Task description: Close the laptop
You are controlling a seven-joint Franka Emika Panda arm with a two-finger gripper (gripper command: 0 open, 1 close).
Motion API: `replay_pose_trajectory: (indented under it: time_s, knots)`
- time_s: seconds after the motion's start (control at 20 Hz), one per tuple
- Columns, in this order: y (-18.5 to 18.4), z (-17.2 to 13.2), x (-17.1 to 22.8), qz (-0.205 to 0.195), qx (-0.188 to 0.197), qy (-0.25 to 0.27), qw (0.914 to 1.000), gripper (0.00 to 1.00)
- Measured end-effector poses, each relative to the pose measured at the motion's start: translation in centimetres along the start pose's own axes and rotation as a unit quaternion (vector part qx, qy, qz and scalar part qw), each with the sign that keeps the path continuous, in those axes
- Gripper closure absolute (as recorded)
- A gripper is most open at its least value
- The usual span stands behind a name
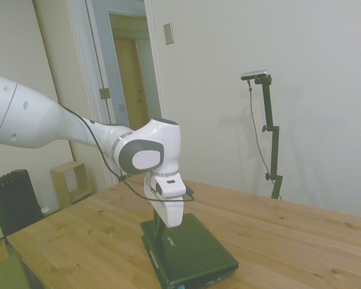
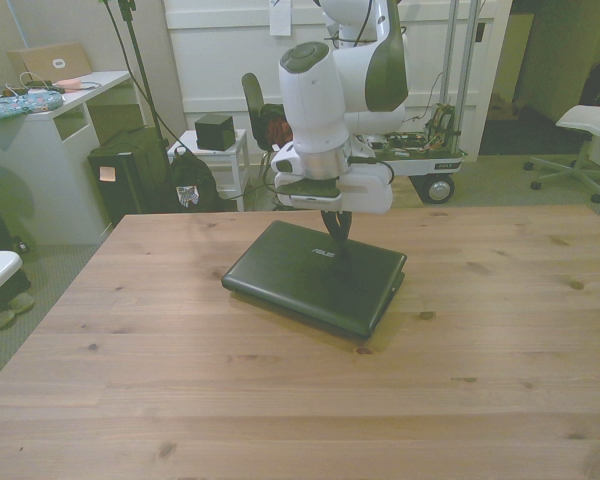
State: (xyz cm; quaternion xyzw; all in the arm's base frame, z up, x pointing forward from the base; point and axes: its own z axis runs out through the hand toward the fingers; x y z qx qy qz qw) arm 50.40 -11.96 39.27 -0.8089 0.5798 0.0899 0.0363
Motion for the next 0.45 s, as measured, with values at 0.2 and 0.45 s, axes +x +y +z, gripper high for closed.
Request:
replay_pose_trajectory:
  time_s: [0.2,0.45]
  knots:
    - [-1.0,-0.1,-1.7,-0.018,0.003,0.005,0.9998,1.0]
    - [-1.6,-5.6,-7.9,-0.059,0.038,0.044,0.9966,1.0]
